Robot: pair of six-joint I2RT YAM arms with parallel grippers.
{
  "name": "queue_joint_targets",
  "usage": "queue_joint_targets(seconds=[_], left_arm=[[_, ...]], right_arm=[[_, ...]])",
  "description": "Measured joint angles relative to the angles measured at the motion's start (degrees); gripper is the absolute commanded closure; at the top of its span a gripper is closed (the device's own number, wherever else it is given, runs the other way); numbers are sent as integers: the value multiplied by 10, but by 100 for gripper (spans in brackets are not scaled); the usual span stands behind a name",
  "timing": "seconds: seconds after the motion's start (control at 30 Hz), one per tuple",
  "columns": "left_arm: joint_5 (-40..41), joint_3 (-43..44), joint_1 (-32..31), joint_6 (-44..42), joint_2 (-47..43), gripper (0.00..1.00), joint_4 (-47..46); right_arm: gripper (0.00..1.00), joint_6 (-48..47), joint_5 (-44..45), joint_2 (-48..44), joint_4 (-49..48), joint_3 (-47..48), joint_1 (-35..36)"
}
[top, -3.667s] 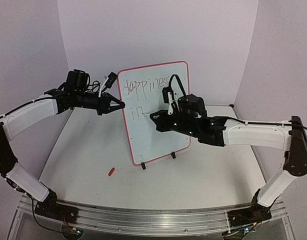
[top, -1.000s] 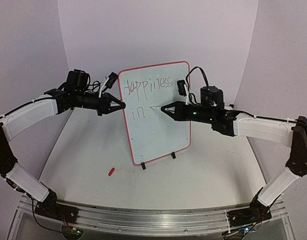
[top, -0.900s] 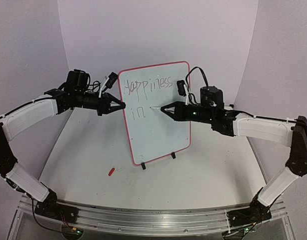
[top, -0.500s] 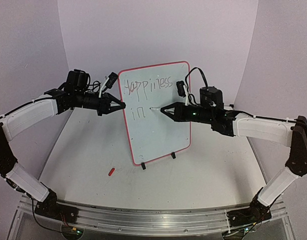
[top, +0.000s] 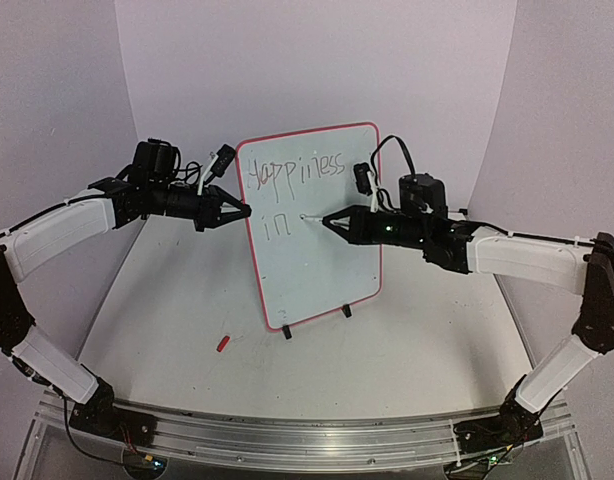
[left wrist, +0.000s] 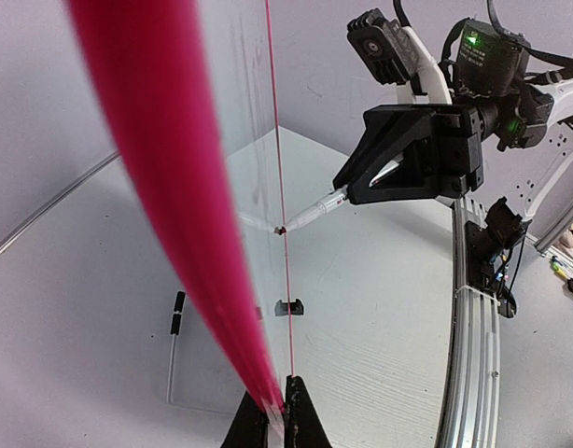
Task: Write a sentence on the whiteboard
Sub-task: Write on the whiteboard with the whiteboard.
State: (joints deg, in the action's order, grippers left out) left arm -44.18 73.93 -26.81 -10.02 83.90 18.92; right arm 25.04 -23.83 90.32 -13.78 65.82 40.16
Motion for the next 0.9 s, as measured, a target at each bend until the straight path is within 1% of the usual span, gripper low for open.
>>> queue_joint_targets(seconds=[0.33, 0.9], left_arm=[[0, 0, 0, 0, 0, 100, 0], [0, 0, 0, -2, 0, 100, 0]], right_arm=[[100, -1, 21, -11, 16, -10, 0], [100, -10, 3, -4, 34, -4, 1]])
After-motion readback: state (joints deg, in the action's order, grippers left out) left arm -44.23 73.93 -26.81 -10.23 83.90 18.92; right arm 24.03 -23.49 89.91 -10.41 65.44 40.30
